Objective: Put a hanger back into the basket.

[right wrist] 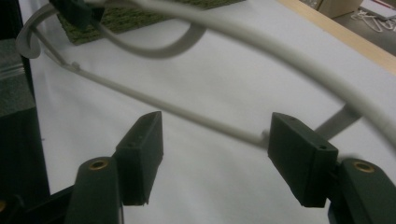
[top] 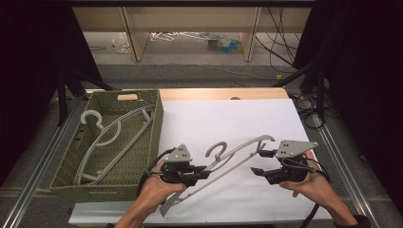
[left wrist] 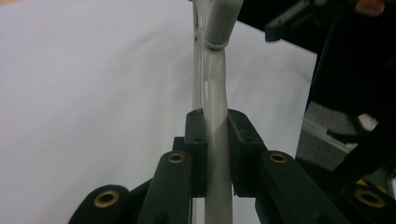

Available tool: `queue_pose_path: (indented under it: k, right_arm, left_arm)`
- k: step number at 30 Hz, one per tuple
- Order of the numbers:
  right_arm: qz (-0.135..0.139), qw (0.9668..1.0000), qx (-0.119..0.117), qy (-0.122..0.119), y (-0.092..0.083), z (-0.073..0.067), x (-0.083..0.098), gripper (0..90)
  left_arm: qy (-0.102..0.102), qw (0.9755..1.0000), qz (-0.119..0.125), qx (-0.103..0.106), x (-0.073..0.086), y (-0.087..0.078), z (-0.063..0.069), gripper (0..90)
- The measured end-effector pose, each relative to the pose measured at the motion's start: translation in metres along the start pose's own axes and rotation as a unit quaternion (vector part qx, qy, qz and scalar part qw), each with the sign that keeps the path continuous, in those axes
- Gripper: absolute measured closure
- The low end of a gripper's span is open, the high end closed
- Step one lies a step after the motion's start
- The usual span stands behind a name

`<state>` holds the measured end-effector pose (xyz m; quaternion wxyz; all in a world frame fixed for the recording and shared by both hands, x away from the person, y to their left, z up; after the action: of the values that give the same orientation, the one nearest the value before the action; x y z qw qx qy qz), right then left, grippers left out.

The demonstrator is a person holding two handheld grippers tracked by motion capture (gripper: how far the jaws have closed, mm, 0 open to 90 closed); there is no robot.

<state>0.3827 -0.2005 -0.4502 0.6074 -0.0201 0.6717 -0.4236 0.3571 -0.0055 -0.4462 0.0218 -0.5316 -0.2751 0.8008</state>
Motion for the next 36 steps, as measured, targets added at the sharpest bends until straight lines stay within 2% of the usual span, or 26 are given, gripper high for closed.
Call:
queue_pose_path:
  k: [1,2,3,5,7,12,17,21,26,27,28,32,35,36]
  right_arm:
    - [0.0,1.0,0.0,0.0,0.0,0.0,0.0,35.2]
    - [-0.001,1.0,-0.003,0.0,0.0,-0.001,0.001,34.5]
    - [-0.002,1.0,0.006,0.004,-0.001,0.0,0.003,33.3]
    - [-0.006,0.9999,-0.003,0.008,-0.001,-0.003,0.006,32.7]
    - [-0.005,0.9999,-0.002,0.009,0.0,-0.003,0.01,32.6]
    - [-0.012,0.9998,-0.004,0.013,-0.001,-0.006,0.016,32.9]
    - [-0.005,0.9999,-0.003,0.014,-0.002,-0.006,0.015,32.7]
    - [-0.007,0.9998,-0.003,0.016,-0.001,-0.006,0.018,31.3]
    - [-0.006,0.9999,-0.006,0.013,0.0,-0.008,0.019,30.5]
    - [-0.006,0.9998,-0.008,0.016,0.0,-0.009,0.019,30.1]
    - [-0.007,0.9998,-0.01,0.016,0.001,-0.01,0.02,29.6]
    - [-0.005,0.9998,-0.01,0.018,0.002,-0.011,0.021,27.5]
    - [-0.006,0.9998,-0.012,0.016,0.002,-0.012,0.022,25.8]
    - [-0.008,0.9998,-0.009,0.019,0.003,-0.011,0.023,24.7]
  left_arm:
    - [0.0,1.0,0.0,0.0,0.0,0.0,0.0,79.3]
    - [-0.004,1.0,0.006,0.0,-0.004,-0.007,0.0,79.3]
    - [-0.007,0.9999,0.015,-0.002,-0.007,-0.012,0.0,79.3]
    - [-0.013,0.9995,0.028,-0.003,-0.014,-0.023,0.001,79.3]
    - [-0.021,0.9987,0.045,0.003,-0.021,-0.034,0.002,79.3]
    - [-0.03,0.9954,0.091,0.006,-0.043,-0.066,0.003,79.3]
    - [-0.041,0.9914,0.124,0.008,-0.059,-0.1,0.001,79.3]
    - [-0.037,0.9901,0.135,-0.009,-0.067,-0.122,-0.01,79.3]
    - [-0.052,0.9871,0.147,-0.036,-0.073,-0.144,-0.024,79.3]
    - [-0.042,0.9877,0.146,-0.039,-0.074,-0.148,-0.027,79.3]
    - [-0.046,0.9868,0.148,-0.047,-0.075,-0.153,-0.03,79.3]
    - [-0.055,0.9843,0.148,-0.078,-0.075,-0.172,-0.05,79.4]
    - [-0.06,0.9829,0.147,-0.093,-0.074,-0.181,-0.062,79.4]
    - [-0.066,0.9818,0.147,-0.101,-0.073,-0.186,-0.07,79.4]
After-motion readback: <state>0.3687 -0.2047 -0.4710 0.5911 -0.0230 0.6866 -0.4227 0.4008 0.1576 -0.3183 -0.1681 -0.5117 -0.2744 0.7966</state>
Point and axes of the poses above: each handheld gripper's, and its own axes: y roughly forward along the jaws, x roughly out of its underside, z roughly to its right, the point moved 10 cm from there along y, roughly forward along the jaws, and after that the axes turned 4 degrees about x, right-handed, at the moved point
